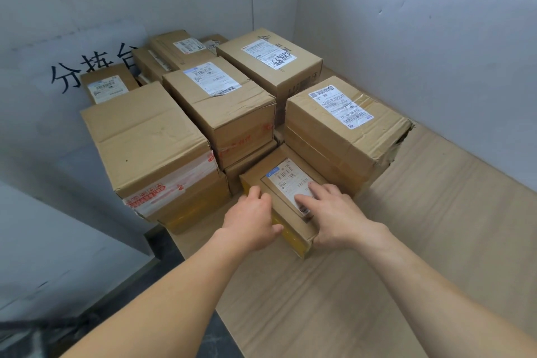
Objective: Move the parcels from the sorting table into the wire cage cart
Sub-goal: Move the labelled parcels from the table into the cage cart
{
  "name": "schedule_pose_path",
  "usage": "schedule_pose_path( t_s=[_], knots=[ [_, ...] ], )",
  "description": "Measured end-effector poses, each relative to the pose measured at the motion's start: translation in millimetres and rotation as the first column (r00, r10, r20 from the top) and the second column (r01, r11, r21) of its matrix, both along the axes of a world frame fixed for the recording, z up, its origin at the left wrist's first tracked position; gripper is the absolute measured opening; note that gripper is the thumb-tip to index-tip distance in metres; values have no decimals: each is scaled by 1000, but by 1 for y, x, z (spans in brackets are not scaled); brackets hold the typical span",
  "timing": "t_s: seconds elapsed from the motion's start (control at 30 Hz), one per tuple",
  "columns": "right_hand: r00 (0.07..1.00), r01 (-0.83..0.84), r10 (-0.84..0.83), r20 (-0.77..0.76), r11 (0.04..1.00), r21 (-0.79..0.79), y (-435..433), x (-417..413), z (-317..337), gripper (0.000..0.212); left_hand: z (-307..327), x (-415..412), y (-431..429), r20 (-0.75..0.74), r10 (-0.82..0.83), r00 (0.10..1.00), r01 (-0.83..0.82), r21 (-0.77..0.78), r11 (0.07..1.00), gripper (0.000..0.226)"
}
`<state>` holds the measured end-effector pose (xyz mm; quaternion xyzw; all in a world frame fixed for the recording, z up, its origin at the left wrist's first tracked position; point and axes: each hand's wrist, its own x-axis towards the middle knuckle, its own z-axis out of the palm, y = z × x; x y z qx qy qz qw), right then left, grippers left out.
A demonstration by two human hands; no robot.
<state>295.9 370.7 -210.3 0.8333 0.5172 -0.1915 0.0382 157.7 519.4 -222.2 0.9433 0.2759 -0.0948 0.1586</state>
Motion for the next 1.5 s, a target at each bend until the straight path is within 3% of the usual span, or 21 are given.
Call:
schedule_pose_path(
  t_s=[0.13, 0.23, 0.33, 0.47, 0.67, 0.83, 1.13, 1.27, 1.5],
  knots=[
    [999, 4, -5, 32, 999, 36, 3, -17, -2, 79, -2, -5, 4, 16, 62, 998, -61, -47, 997, 65],
    [1000, 18, -20, 10, 993, 112, 7, -25, -3, 66, -3, -9, 5, 22, 104, 994, -102, -66, 993, 65],
    [988, 141, -127, -86, 974, 178, 8, -20, -3, 70, -3, -13, 4, 14, 143, 990, -141, -96, 985, 60],
    [967, 254, -246, -65, 948, 190, 12, -11, -9, 62, -3, -14, 1, 54, 192, 980, -181, -167, 969, 58],
    [896, 438, -416, -155, 885, 160, 15, -13, -18, 80, -4, -13, -7, 93, 283, 955, -246, -285, 926, 60],
    [838, 510, -463, -289, 852, 117, 14, -21, -26, 98, -9, -28, -10, 94, 375, 922, -329, -318, 889, 73],
    [833, 486, -427, -351, 868, 99, 11, -62, -28, 115, -20, -74, -22, 124, 483, 867, -408, -383, 829, 96],
    [836, 479, -422, -351, 873, 91, 1, -100, -25, 117, -19, -111, -32, 130, 512, 849, -430, -393, 813, 86],
    [881, 402, -348, -319, 908, 120, -12, -201, -13, 102, -7, -217, -55, 135, 555, 821, -467, -401, 788, 68]
  ],
)
